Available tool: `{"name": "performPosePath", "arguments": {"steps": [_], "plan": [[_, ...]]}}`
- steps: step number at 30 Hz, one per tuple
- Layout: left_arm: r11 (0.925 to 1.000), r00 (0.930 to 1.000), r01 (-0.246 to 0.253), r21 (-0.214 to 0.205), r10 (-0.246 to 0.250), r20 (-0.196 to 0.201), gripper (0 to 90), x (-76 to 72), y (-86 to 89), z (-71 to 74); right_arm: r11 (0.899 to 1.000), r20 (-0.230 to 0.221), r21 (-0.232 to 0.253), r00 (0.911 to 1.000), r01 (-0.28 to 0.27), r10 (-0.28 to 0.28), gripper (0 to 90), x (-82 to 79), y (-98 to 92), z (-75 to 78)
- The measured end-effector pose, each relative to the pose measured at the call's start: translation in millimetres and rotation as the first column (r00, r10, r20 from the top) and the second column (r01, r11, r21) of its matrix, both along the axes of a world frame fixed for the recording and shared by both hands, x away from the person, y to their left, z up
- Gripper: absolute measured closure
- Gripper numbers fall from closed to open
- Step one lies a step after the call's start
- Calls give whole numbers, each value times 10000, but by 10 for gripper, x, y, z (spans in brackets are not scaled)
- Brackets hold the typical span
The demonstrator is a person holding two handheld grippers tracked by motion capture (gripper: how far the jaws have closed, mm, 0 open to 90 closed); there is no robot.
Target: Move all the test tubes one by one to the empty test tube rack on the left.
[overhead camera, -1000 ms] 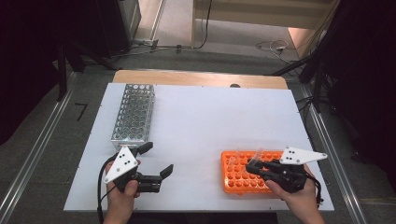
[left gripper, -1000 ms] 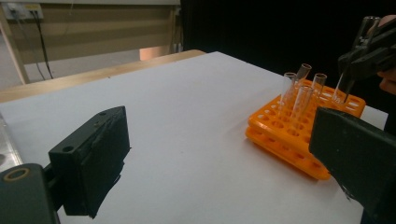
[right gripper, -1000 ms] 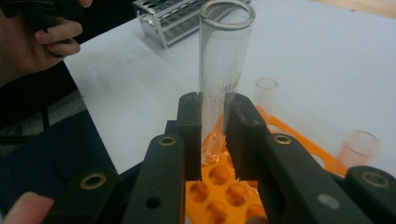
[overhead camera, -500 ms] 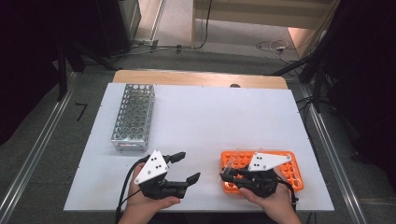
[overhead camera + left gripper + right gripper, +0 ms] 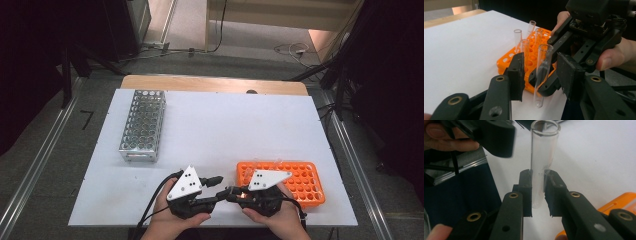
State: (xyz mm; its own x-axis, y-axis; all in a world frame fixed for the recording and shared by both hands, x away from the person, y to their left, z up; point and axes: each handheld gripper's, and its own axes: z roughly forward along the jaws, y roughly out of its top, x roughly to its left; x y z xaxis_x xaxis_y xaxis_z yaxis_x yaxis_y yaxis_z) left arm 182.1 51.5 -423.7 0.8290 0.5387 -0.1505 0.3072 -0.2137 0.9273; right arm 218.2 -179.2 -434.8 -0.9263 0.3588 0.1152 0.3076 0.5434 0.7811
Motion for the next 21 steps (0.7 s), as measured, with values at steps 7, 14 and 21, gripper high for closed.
{"name": "performPosePath", "arguments": {"steps": [7,14,21], "plan": [[9998,9999,128,152,-126,-116,665,3,-66,-28,9987,65,-224,9989,-464,466,740,-46,79,-24],[9995,9995,246,205,-242,-198,730,7,-77,-36,9983,73,-270,9986,-515,517,740,-49,85,-28],[9997,9997,143,207,-139,-189,747,12,-52,-21,9990,182,-127,9989,-434,437,729,-44,78,-36]]}}
